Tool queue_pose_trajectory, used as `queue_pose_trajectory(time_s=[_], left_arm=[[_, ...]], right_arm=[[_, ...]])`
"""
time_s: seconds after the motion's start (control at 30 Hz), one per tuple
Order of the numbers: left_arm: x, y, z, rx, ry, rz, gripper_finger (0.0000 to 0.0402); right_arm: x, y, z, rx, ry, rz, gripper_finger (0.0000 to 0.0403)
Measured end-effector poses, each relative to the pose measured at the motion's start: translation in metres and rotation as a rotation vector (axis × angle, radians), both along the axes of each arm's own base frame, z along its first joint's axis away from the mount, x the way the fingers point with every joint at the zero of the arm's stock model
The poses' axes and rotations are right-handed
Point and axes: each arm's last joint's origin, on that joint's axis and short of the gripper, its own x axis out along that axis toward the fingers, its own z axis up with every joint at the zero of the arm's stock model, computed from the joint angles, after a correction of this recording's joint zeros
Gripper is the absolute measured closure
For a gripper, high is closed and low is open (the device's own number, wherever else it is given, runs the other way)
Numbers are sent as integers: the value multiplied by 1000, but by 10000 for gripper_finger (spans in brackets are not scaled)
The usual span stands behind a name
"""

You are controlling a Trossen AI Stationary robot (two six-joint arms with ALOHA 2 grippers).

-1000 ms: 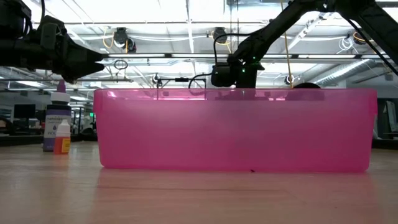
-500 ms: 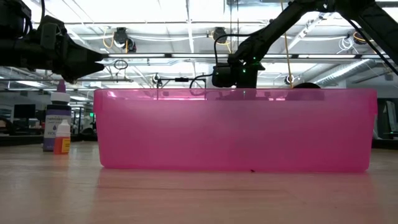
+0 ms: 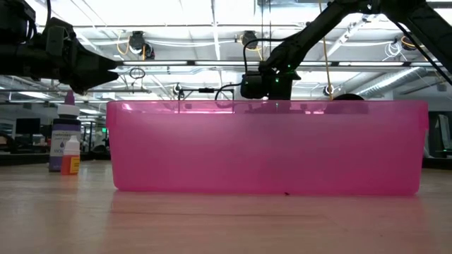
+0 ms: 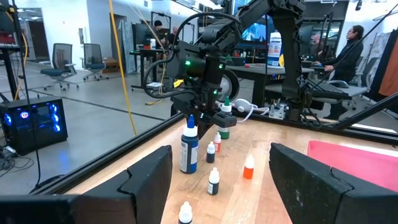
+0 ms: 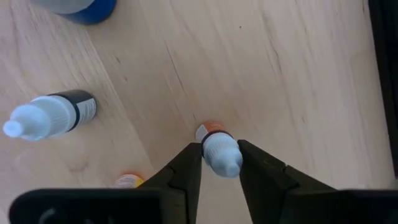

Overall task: Pick & Place food coloring
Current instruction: Put the small orange food coloring bottle into the red bin

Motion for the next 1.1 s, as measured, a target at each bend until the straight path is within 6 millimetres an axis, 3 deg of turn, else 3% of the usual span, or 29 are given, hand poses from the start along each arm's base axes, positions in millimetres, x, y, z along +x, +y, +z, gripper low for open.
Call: queue_pose_trajectory(time_s=[0.4, 0.77, 1.1], left_arm=[[0, 0, 0, 0, 0, 0, 133], [0, 0, 0, 0, 0, 0, 133], [0, 0, 0, 0, 0, 0, 133]], right_arm=[[0, 0, 0, -2, -3, -1, 277], [2, 1, 0, 61, -47, 17, 350], [3, 7, 9, 37, -43, 37, 353]])
